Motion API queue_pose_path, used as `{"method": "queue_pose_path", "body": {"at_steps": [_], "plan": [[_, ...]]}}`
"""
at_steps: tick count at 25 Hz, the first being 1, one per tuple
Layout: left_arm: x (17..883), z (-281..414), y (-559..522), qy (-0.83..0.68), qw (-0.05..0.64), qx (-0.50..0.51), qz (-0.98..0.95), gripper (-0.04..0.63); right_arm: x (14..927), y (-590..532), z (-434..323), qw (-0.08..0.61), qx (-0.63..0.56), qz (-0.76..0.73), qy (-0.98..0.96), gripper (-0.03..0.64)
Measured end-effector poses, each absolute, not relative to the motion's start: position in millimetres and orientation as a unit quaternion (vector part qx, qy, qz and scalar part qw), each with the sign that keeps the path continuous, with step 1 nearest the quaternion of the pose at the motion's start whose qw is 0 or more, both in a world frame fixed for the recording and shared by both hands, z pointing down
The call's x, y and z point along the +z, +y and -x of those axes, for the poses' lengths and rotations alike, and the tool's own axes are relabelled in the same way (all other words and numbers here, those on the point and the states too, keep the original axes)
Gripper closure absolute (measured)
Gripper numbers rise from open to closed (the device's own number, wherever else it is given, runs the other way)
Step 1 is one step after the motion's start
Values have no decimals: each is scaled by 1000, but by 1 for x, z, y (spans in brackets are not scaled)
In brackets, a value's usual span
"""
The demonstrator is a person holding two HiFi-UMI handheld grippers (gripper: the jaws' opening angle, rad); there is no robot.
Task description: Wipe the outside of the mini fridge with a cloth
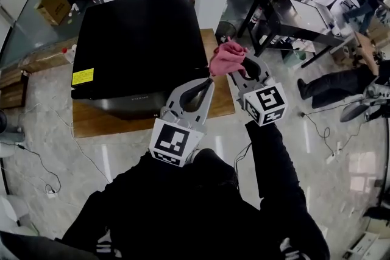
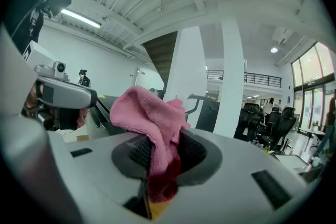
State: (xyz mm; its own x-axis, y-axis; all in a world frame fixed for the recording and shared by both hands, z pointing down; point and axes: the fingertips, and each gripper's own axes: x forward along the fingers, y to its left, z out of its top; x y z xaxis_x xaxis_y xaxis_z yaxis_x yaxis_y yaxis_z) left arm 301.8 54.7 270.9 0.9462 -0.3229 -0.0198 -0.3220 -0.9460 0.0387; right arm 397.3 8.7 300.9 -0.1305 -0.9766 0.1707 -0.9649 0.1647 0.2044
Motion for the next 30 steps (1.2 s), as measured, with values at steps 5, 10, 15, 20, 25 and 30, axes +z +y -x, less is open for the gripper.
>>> {"method": "queue_pose_path", "body": {"at_steps": [5,10,15,20,25,30], "plan": [[283,-324,65,-171,16,-11,-985,590,323,0,-410,159,-28,-625,-764,516],[288,-358,73,-236,15,-5,-972,590,348,-3,-436,175,-29,-570,-803,515],[309,-399,77,-302,29,12,-953,591,381,-7,-464,179,-1,-510,-842,515],[319,-399,76,-359,25,-4,-933,590,395,-19,-437,157,21,-448,-880,515],[331,-379,77,-382,27,7,-924,591,402,-32,-406,155,32,-434,-887,516],[333,-372,66,-386,35,4,-922,591,400,-50,-407,154,43,-456,-875,517]]}}
